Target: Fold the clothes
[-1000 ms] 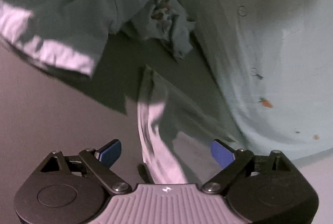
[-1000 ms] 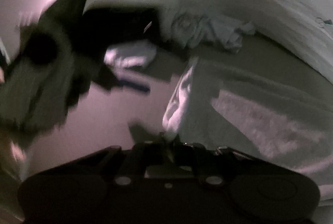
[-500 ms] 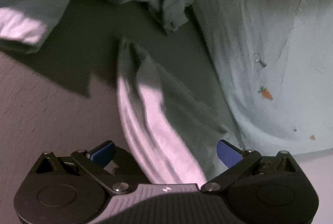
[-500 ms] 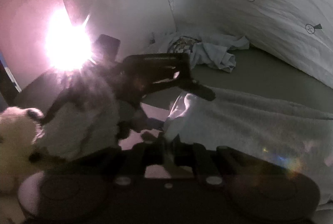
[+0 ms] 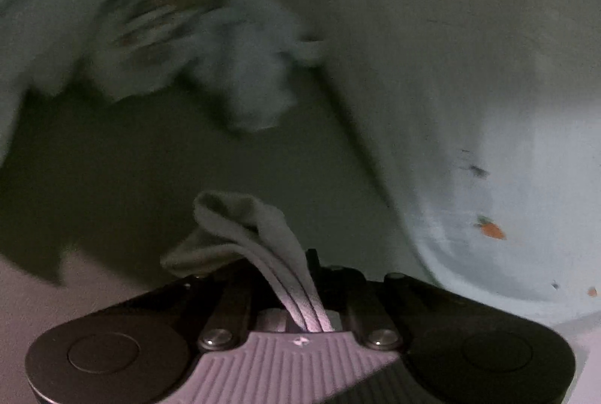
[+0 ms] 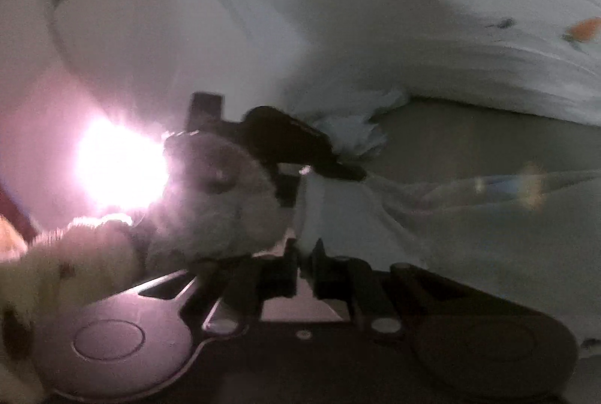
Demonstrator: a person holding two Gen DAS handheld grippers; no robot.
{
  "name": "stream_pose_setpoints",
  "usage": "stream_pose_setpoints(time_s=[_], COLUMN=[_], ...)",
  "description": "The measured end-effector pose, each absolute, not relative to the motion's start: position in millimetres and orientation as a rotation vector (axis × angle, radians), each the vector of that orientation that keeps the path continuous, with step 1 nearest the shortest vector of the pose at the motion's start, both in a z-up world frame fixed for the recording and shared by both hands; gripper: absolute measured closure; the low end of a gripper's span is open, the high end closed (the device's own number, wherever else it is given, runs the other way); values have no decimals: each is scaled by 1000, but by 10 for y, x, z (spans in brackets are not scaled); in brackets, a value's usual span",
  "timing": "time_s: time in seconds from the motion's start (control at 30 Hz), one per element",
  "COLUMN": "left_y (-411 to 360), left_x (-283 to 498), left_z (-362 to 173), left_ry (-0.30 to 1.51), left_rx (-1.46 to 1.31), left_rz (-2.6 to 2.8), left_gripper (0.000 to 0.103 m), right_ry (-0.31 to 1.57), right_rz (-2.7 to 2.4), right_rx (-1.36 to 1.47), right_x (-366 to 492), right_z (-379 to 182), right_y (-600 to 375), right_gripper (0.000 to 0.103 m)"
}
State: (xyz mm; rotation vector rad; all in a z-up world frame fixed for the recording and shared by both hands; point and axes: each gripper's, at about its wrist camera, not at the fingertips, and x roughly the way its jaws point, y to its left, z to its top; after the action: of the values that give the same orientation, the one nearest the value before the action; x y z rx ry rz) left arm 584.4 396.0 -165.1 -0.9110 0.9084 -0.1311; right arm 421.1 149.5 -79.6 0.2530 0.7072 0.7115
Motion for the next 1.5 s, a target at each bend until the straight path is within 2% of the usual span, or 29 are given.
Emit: stream_pose_setpoints(time_s=[0.17, 0.27, 0.33, 0.37, 0.4, 0.43, 0.47, 0.57, 0.6, 0.63, 0.67, 0.97, 1.07, 1.2, 1.23, 1.27, 1.3, 1.33, 1.4, 1.43, 1.47, 1.5], left_y=[3059, 2307, 1746, 1485, 1260, 1034, 847, 520, 492, 483, 499, 906, 940, 961, 963, 961, 956, 950, 937, 943, 955, 973], left_x=[6290, 6521, 6666, 6740, 6815, 6891, 6943, 6869, 6810, 6742, 6690, 5743, 5435, 5293, 5263, 5231, 5196, 5165, 5123, 5112, 5102, 5094], left_z=[-1059, -884, -865, -910, -1005, -1099, -1199, -1402, -1436, -1467, -1494, -1661, -1769, -1953, -1968, -1977, -1979, -1978, -1962, -1938, -1904, -1875], left_ry=[878, 875, 871, 880, 904, 928, 955, 1040, 1043, 1046, 1050, 1056, 1000, 973, 949, 922, 894, 866, 833, 826, 819, 815], left_rx=[-760, -613, -473, -408, -361, -313, -269, -174, -164, -152, -143, 30, 164, 263, 273, 287, 307, 326, 356, 365, 373, 377], left_rz=[-296, -406, -439, -448, -457, -466, -475, -509, -520, -527, -523, -486, -474, -443, -447, -454, -465, -476, -492, -498, -501, -508], left_gripper=[96, 94, 74, 47, 13, 5, 5, 5, 5, 5, 5, 5, 5, 7, 10, 20, 33, 38, 68, 75, 90, 91], right_ry=[624, 578, 561, 562, 571, 589, 632, 760, 775, 781, 779, 719, 727, 790, 795, 786, 784, 765, 727, 706, 689, 672], right_rz=[559, 420, 309, 248, 180, 120, 68, -91, -110, -120, -124, -18, -47, -86, -92, -90, -87, -93, -102, -100, -104, -107], right_rx=[425, 483, 519, 528, 529, 527, 515, 458, 461, 476, 494, 482, 405, 381, 372, 348, 334, 338, 348, 355, 353, 350], right_x=[4210, 4148, 4136, 4145, 4160, 4184, 4227, 4288, 4254, 4218, 4175, 4346, 4558, 4805, 4828, 4832, 4833, 4806, 4746, 4693, 4630, 4566], right_z=[-669, -631, -682, -737, -809, -887, -981, -1228, -1268, -1297, -1316, -1451, -1614, -1817, -1850, -1858, -1855, -1831, -1772, -1709, -1628, -1547], right_y=[691, 82, -326, -503, -677, -829, -941, -1186, -1241, -1268, -1275, -933, -809, -764, -758, -745, -748, -772, -821, -844, -856, -869], right_gripper=[97, 98, 98, 98, 98, 94, 90, 85, 77, 63, 59, 59, 48, 48, 51, 57, 78, 93, 94, 94, 95, 95])
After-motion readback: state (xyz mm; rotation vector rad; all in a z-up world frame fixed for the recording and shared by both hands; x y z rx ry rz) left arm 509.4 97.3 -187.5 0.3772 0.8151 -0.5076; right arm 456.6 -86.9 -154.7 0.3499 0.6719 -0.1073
